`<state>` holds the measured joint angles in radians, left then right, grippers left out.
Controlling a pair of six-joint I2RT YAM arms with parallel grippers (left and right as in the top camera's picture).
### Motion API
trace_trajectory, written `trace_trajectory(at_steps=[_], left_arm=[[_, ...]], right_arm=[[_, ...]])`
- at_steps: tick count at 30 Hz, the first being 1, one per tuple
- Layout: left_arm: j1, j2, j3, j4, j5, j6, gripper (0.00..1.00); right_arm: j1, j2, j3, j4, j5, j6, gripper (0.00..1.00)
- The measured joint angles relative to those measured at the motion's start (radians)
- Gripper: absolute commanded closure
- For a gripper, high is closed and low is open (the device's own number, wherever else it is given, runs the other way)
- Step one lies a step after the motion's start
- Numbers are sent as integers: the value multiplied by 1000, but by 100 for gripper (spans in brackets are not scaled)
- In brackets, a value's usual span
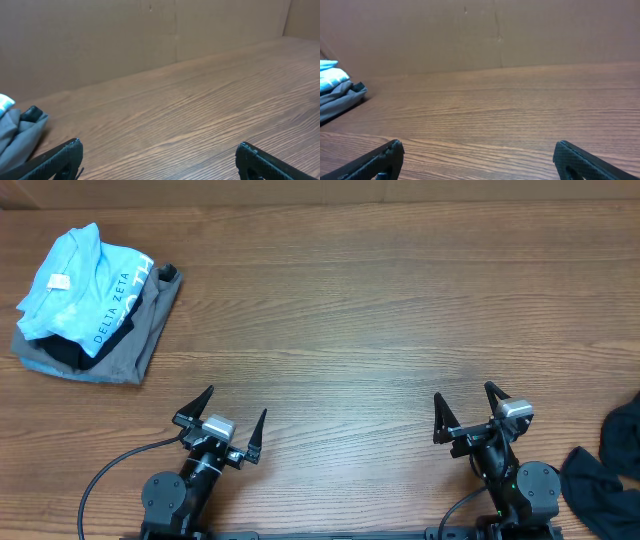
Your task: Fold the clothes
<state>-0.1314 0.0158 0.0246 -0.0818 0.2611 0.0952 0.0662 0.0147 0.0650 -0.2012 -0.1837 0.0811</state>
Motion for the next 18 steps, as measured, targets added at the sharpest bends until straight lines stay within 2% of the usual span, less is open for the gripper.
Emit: trace_trajectory(at_steps=[7, 11, 14, 18], left_arm=[[0, 0, 0, 0, 24, -153, 0], [0, 0, 5, -2, 95, -218, 0], [0, 3, 66, -39, 137, -239, 0], [0, 58, 253, -137, 137, -244, 0]], right_arm=[[0, 0, 0, 10, -156, 33, 0], [0, 0, 11, 23, -233, 90, 0], [0, 8, 91, -1, -259, 117, 0], [0, 100, 297, -76, -274, 133, 0]])
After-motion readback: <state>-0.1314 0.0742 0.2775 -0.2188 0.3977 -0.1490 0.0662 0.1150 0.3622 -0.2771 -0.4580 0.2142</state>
